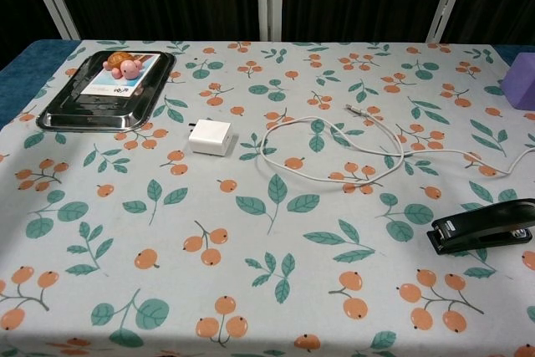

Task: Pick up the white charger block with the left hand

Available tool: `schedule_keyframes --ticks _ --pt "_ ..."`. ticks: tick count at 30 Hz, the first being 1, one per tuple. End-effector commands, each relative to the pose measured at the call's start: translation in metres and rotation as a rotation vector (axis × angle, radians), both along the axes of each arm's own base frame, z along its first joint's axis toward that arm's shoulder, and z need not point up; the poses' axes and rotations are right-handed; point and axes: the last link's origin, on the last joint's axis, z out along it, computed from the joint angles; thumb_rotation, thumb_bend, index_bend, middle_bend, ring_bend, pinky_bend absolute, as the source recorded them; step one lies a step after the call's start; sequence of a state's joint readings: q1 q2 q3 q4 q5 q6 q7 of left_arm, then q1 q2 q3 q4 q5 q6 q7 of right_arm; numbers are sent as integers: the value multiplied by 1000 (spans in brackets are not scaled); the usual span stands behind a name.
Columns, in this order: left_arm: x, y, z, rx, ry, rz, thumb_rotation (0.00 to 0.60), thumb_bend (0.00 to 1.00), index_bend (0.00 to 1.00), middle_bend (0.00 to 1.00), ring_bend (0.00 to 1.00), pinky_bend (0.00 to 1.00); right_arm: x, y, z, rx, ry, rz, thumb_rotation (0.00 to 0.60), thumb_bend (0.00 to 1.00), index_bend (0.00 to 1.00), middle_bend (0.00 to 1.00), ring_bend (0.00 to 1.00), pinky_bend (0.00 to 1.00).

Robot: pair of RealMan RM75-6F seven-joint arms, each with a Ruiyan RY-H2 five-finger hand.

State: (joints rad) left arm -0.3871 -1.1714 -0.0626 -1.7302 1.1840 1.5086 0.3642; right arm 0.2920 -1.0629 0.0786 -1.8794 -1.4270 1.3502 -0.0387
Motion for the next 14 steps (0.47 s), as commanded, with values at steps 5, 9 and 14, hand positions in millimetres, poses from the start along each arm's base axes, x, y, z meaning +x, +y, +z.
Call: schedule_keyframes --ticks 5,9,14 --pt "-25 -71 25 58 11 44 600 266 234 229 99 0 -21 29 10 4 14 -6 600 317 0 0 0 0" --pt "-31 -95 28 75 10 56 600 265 234 230 99 0 -27 41 11 3 13 -8 600 327 0 0 0 0" --pt "-33 -121 24 43 20 97 600 265 234 230 99 0 -33 54 12 4 13 -13 600 327 0 0 0 0"
